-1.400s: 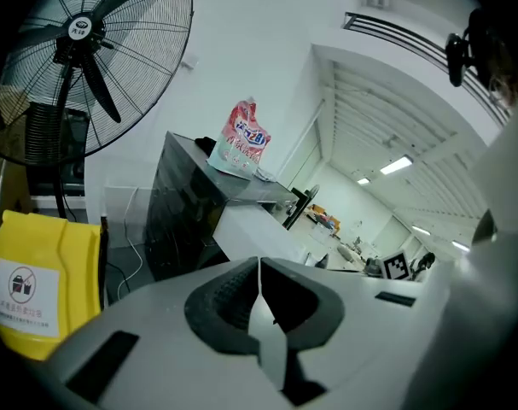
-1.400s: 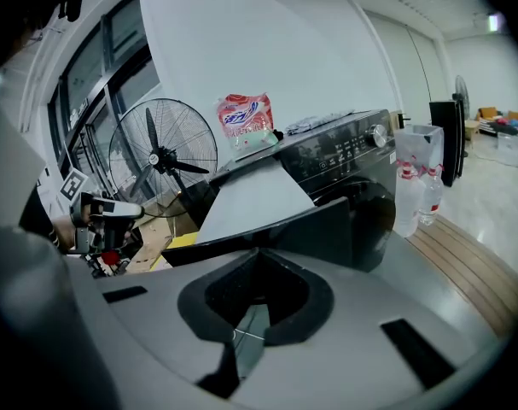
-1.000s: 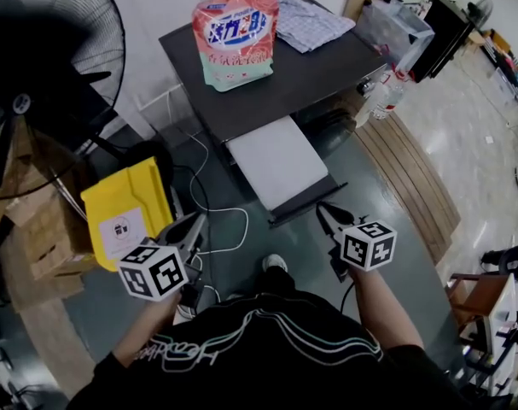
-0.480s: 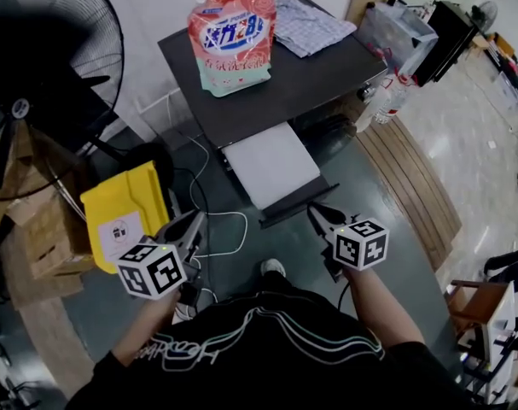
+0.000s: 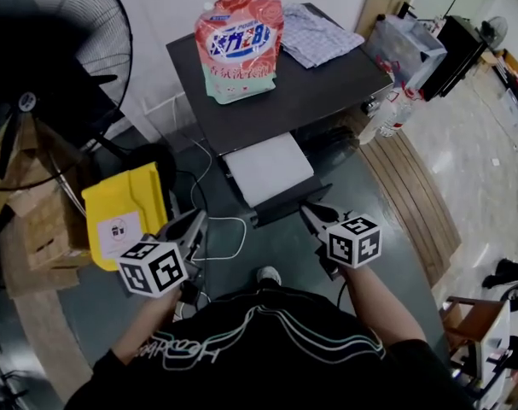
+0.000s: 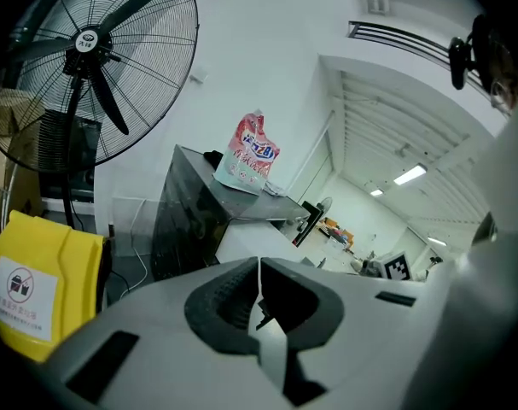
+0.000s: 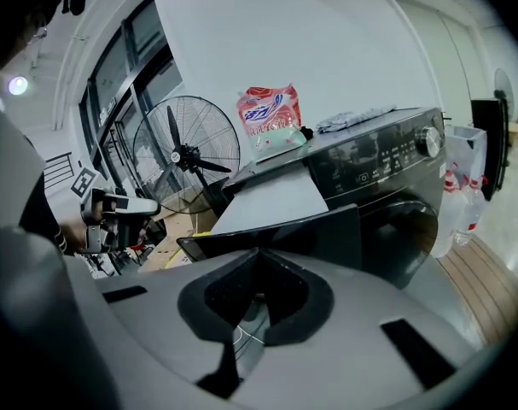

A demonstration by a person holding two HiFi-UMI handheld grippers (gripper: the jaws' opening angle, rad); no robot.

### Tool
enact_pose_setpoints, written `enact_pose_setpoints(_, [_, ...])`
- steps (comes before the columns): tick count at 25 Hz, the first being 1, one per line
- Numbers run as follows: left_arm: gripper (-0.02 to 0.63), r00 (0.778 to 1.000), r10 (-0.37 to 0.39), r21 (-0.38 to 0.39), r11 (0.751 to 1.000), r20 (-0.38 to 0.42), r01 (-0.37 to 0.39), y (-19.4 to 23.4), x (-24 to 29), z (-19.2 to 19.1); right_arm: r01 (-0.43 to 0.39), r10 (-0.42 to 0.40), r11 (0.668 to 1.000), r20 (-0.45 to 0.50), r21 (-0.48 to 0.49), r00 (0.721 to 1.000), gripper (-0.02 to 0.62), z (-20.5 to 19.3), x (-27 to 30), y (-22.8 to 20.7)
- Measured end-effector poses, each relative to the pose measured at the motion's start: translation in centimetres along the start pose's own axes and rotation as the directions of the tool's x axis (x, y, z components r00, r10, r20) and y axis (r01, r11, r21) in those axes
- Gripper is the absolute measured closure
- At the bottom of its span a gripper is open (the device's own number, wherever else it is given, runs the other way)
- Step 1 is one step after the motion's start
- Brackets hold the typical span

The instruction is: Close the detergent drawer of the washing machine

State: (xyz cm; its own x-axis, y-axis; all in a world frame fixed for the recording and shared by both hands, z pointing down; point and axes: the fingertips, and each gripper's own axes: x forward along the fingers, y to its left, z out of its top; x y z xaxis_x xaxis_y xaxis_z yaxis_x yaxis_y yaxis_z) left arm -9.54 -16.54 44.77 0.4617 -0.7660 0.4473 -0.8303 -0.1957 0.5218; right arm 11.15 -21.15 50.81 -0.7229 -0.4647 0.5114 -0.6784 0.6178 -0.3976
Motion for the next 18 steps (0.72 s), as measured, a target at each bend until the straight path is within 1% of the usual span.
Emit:
enact_pose_setpoints(8, [0.576, 0.998, 0.052, -0.047, 0.998, 0.036, -0.051, 0.5, 0.4, 0.3, -0.049, 0.049, 0.998, -0.028, -0.031, 0.998, 0.569, 1.7, 1.6, -0.1])
enact_pose_setpoints(12, [0.577, 0.995, 0.08, -0.054, 0.996, 0.058, -0.077, 1.0, 0.6, 0.8, -0.079, 0.077, 0.996, -0.047, -0.043, 0.996, 0.569, 2.4, 2.5, -0.2])
enact_pose_setpoints(18, [0.576, 0.99, 0.108, -0.075, 0.992, 0.086, -0.102, 1.5, 1.0, 1.0, -0.131, 0.129, 0.989, -0.036, -0.072, 0.991, 0.569, 3.7, 3.4, 0.1])
